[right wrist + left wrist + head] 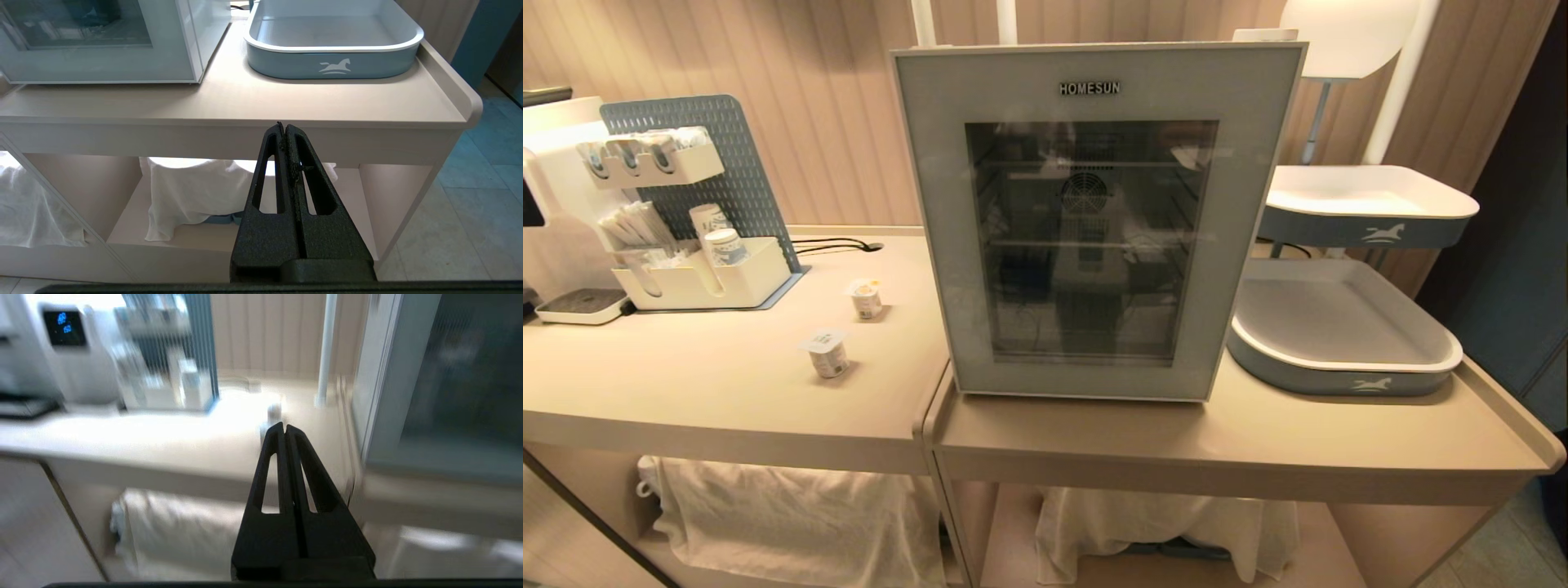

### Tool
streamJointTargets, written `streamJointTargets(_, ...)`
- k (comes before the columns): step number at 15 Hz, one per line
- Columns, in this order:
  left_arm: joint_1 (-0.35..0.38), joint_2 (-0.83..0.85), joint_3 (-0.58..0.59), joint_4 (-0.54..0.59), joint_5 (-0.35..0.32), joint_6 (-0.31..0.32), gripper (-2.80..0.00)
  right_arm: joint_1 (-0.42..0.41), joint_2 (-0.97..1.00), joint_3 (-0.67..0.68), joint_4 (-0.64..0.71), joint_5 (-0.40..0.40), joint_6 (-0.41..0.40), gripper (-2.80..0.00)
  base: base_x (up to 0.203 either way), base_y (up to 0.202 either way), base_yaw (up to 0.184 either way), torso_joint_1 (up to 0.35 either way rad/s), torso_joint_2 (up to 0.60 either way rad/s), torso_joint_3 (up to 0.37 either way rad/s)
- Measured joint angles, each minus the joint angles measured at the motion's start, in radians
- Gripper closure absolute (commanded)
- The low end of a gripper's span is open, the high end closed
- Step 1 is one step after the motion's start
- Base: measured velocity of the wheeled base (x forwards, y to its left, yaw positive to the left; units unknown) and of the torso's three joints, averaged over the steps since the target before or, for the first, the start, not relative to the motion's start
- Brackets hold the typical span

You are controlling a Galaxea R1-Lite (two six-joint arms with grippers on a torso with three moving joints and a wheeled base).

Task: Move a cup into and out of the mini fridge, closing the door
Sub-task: Open the freezer door

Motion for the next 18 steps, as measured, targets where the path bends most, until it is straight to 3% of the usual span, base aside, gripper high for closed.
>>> streamJointTargets(3,-0.020,0.230,-0.579,0.242,-0.026,-0.076,0.00,-0.001,0.000,0.000,0.000,-0.001,0.000,0.00,0.000,0.000,0.000,0.000,0.00,0.000)
streamJointTargets(5,-0.083,0.472,-0.853,0.393,-0.055,-0.148,0.00,0.000,0.000,0.000,0.000,0.000,0.000,0.00,0.000,0.000,0.000,0.000,0.00,0.000)
streamJointTargets(7,-0.142,0.732,-0.993,0.462,-0.112,-0.212,0.00,0.000,0.000,0.000,0.000,-0.001,0.000,0.00,0.000,0.000,0.000,0.000,0.00,0.000)
streamJointTargets(9,-0.170,0.975,-1.070,0.441,-0.225,-0.255,0.00,0.000,0.000,0.000,0.002,-0.001,0.000,0.00,0.000,0.000,0.000,0.000,0.00,0.000)
streamJointTargets(10,-0.167,1.094,-1.094,0.411,-0.318,-0.259,0.00,0.000,0.000,0.000,0.002,-0.001,0.000,0.00,0.000,0.000,0.000,0.000,0.00,0.000)
streamJointTargets(12,-0.115,1.307,-1.119,0.323,-0.566,-0.229,0.00,-0.001,0.000,-0.001,0.002,-0.001,0.000,0.00,0.000,0.000,0.000,0.000,0.00,0.000)
streamJointTargets(14,-0.022,1.490,-1.120,0.212,-0.847,-0.152,0.00,-0.001,0.000,-0.001,0.002,-0.001,0.000,0.00,0.000,0.000,0.000,0.000,0.00,0.000)
streamJointTargets(16,0.083,1.623,-1.107,0.136,-1.120,-0.034,0.00,-0.001,0.000,-0.001,0.001,-0.001,0.000,0.00,0.000,0.000,0.000,0.000,0.00,0.000)
streamJointTargets(17,0.131,1.672,-1.084,0.118,-1.258,0.032,-2.80,-0.001,0.000,-0.001,0.001,-0.002,0.000,0.00,0.000,0.000,0.000,0.000,0.00,0.000)
streamJointTargets(18,0.167,1.704,-1.051,0.108,-1.374,0.093,-2.80,-0.001,0.000,-0.001,0.000,-0.001,0.000,0.00,0.000,0.000,0.000,0.000,0.00,0.000)
